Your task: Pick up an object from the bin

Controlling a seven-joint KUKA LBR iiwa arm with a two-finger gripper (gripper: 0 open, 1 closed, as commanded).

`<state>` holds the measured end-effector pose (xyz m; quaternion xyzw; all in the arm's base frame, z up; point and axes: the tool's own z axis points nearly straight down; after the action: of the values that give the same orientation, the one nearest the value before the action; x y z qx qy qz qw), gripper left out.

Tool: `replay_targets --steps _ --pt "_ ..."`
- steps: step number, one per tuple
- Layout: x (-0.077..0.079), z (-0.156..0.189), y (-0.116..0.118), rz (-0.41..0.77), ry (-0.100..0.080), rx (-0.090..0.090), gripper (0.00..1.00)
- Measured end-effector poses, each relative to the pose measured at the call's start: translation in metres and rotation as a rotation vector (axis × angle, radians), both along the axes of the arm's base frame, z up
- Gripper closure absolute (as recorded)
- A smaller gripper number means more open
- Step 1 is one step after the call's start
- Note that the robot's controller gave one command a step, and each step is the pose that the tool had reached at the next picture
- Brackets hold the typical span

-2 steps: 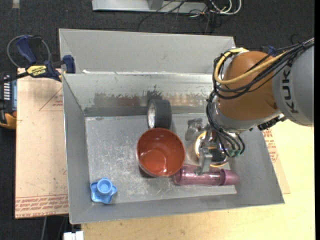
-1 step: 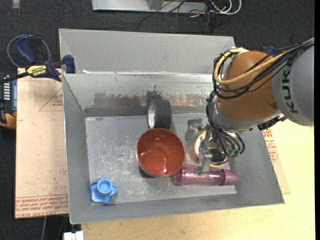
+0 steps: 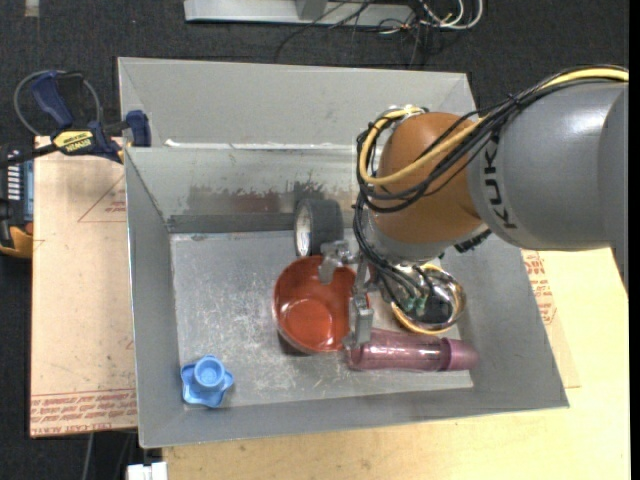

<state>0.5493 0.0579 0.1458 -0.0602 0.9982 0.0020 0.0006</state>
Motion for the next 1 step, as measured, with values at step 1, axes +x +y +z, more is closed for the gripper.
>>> replay_targets --steps 1 --pt "-0.0338 -0.0084 -0.0085 0.021 -0.003 -0.004 0.0"
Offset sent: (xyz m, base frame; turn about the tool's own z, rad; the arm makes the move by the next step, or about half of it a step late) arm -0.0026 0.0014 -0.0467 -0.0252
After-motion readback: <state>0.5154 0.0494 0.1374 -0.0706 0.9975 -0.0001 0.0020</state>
